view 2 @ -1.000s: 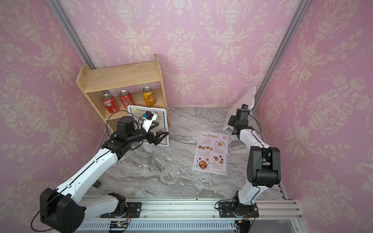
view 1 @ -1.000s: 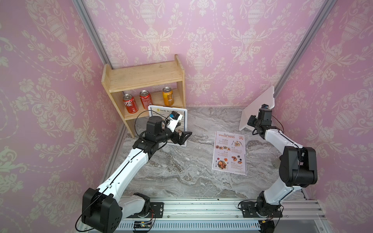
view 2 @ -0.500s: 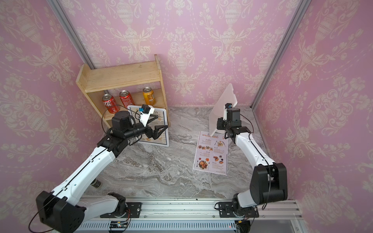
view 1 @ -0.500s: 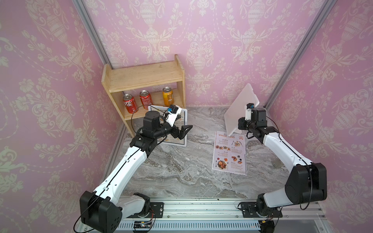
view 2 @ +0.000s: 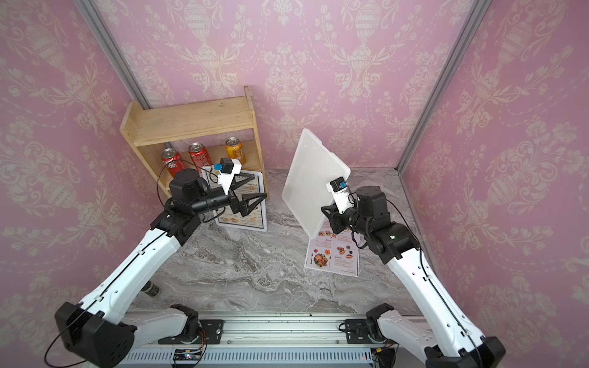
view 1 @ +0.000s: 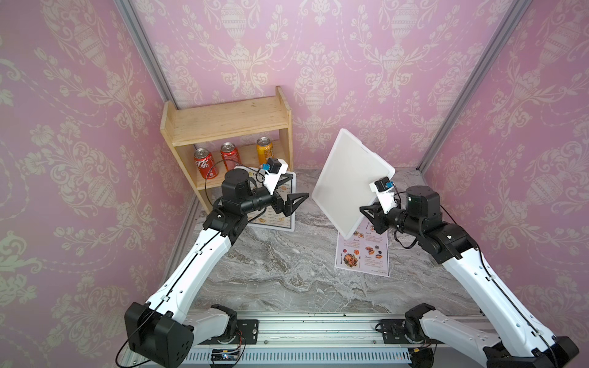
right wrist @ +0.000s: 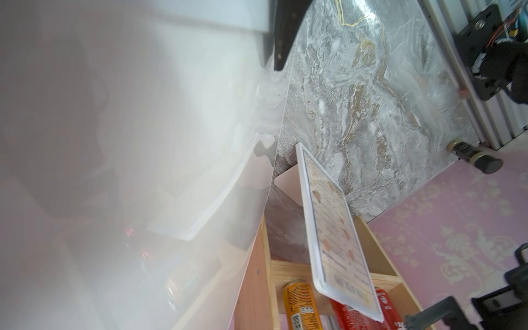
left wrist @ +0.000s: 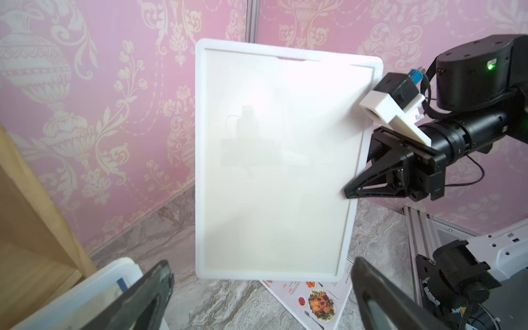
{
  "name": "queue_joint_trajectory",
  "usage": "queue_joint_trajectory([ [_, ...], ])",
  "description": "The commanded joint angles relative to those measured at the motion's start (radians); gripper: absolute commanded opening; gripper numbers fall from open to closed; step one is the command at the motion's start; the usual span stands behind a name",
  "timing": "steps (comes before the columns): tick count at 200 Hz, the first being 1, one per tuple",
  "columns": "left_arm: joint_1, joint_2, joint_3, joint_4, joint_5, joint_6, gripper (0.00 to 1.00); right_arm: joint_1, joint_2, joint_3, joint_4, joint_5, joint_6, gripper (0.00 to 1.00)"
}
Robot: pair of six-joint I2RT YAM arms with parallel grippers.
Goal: Insert the menus into the narrow rack
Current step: Pick up the narrow rack at the center of the board.
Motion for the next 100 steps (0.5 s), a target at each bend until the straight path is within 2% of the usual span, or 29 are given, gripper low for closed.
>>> queue_joint_trajectory([
  [1, 0.021, 0.054, 0.069, 0.035, 0.138, 0.025, 0.99, 0.018, -0.061, 0.03, -0.019, -0.099, -0.055, 0.0],
  [20, 0.062, 0.086, 0.092, 0.062, 0.239, 0.003, 0.99, 0.045, -0.068, 0.071, -0.057, -0.158, -0.071, 0.0],
  [55, 0.128, 0.107, 0.048, 0.232, 0.415, -0.139, 0.98, 0.106, -0.035, 0.111, -0.098, -0.213, -0.093, 0.0],
  [80, 0.138, 0.086, 0.009, 0.251, 0.454, -0.157, 0.96, 0.131, 0.005, 0.166, -0.139, -0.257, -0.1, 0.0],
  [100, 0.138, 0.065, -0.005, 0.161, 0.446, -0.093, 0.95, 0.137, 0.025, 0.19, -0.146, -0.27, -0.108, 0.0],
])
